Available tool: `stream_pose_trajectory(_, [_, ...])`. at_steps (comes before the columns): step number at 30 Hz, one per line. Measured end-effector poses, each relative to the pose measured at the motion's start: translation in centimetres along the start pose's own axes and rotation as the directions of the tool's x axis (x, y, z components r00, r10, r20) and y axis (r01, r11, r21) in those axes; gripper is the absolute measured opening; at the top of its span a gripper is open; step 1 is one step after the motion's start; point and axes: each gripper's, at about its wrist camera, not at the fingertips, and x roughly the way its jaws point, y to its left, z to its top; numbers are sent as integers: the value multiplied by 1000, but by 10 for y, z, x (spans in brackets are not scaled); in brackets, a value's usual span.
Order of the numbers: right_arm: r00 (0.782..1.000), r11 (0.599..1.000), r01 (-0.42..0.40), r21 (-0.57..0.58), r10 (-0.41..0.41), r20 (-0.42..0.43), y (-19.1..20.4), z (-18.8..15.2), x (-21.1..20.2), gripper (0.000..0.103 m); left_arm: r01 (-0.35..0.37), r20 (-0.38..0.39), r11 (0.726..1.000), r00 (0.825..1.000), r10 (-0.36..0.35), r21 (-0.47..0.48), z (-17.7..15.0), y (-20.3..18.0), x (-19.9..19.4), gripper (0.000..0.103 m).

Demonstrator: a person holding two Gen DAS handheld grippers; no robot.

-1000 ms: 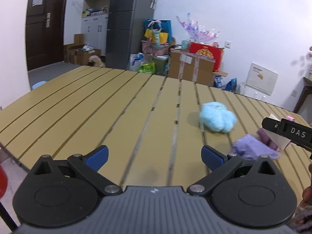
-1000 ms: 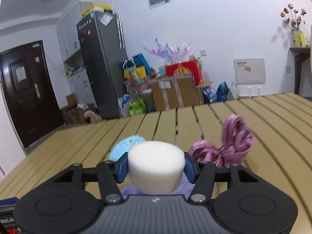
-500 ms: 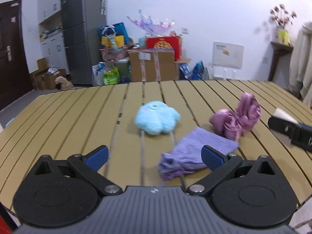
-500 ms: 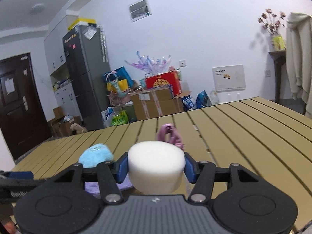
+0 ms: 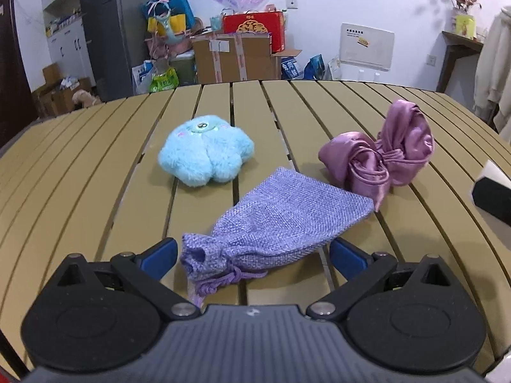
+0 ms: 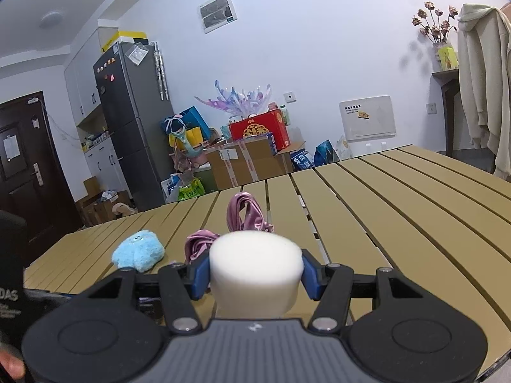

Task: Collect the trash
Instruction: 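Grasp the purple mesh pouch with the left tool and lift it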

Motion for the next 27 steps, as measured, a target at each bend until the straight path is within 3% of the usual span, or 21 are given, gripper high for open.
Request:
stream_pose_trajectory(4, [1000,1000,-6,2,6,-1,2,0,1,56,26,-6,999,1000,-26,-19,-4,7,8,102])
stream_pose_trajectory(9, [1000,1000,-12,-13,12,-9,7,-2,2,56,53,28,999,998,-53,2,-8,8,2,87])
stream_pose_trajectory(10, [1000,1000,-13,-15,13,-12,7,-2,2,56,63,32,998,998,-63,7,-8,6,-1,77])
stream_pose_trajectory(11, [1000,1000,-15,-18,15,-14,7,-2,2,56,78,36,997,996,-78,12,-8,5,-4,58])
stream_pose_trajectory(12, [1000,1000,-18,-22,18,-16,9,-2,2,56,91,37,996,995,-91,13,-7,5,-7,48])
stream_pose_trajectory(16, [999,998,-27,-52,26,-21,16,-2,1,56,93,33,995,995,-94,29,-8,5,-15,22])
stream_pose_trajectory(27, [999,992,-48,-113,45,-28,36,-8,-34,56,79,115,994,990,-88,75,-20,6,-71,21])
